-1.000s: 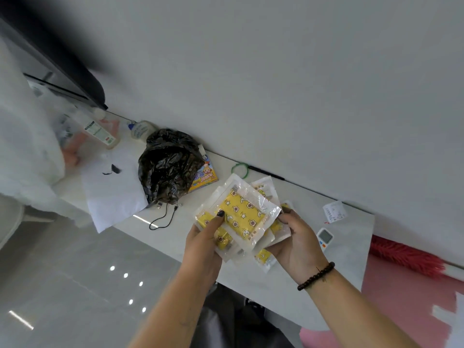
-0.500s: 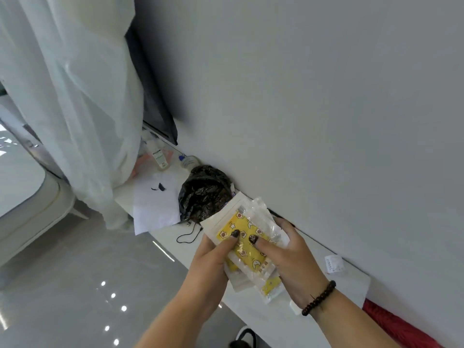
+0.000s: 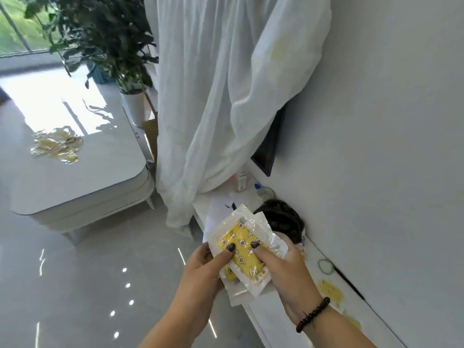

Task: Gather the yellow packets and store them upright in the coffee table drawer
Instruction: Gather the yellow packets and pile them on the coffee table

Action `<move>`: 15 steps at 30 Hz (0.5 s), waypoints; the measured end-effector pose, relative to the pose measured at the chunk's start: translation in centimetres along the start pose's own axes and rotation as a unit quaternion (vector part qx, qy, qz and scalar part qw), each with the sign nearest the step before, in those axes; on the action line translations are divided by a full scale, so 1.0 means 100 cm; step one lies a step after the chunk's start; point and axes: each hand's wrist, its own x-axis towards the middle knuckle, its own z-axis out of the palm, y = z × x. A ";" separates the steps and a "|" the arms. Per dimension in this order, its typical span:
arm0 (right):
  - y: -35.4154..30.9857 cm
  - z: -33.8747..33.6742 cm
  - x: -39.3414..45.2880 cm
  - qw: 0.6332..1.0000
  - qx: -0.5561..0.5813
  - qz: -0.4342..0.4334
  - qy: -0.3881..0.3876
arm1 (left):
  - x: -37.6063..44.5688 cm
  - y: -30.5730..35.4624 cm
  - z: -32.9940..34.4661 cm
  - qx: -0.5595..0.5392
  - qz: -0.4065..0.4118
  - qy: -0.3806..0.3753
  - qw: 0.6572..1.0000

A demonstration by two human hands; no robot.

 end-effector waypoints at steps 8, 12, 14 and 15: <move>0.006 0.174 0.035 0.990 -0.100 0.026 -0.100 | 0.010 0.083 -0.151 -0.019 0.037 0.106 0.993; 0.009 0.253 0.051 0.989 -0.076 0.042 -0.117 | 0.015 0.124 -0.215 -0.014 0.056 0.131 0.990; 0.009 0.292 0.058 0.987 -0.065 0.057 -0.133 | 0.018 0.144 -0.247 -0.017 0.066 0.142 0.988; 0.008 0.310 0.062 0.986 -0.062 0.067 -0.139 | 0.020 0.154 -0.262 -0.020 0.068 0.145 0.987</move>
